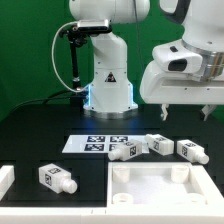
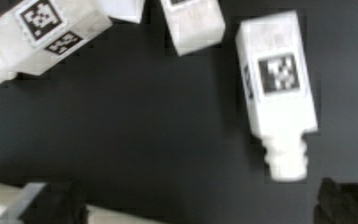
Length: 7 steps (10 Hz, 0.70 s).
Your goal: Assemble one leg
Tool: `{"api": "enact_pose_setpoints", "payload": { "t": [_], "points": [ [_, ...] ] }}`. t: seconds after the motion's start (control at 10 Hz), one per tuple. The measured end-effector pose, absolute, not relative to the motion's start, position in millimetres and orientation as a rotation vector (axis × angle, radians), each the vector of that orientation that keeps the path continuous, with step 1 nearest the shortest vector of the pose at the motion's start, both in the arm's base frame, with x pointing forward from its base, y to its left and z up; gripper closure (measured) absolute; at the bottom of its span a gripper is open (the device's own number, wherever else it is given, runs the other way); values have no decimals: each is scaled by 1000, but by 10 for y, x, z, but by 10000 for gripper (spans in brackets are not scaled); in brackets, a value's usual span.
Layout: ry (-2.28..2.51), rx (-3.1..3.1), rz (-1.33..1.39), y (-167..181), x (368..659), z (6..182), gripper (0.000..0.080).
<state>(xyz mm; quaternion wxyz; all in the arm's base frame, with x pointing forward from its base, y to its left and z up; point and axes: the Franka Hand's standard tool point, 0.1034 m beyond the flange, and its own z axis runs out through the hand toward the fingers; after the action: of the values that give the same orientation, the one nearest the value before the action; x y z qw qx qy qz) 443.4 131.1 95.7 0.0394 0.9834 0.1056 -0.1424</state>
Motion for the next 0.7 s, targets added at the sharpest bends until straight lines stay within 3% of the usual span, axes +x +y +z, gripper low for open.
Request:
{"api": "enact_pose_setpoints", "payload": {
  "t": [0.4, 0.5, 0.7],
  "points": [
    [314, 3004, -483, 1293, 4388, 929, 151],
    [328, 2990, -520, 1253, 4334, 853, 151],
    [318, 2858, -816, 1199, 4072, 782, 151]
  ]
}}
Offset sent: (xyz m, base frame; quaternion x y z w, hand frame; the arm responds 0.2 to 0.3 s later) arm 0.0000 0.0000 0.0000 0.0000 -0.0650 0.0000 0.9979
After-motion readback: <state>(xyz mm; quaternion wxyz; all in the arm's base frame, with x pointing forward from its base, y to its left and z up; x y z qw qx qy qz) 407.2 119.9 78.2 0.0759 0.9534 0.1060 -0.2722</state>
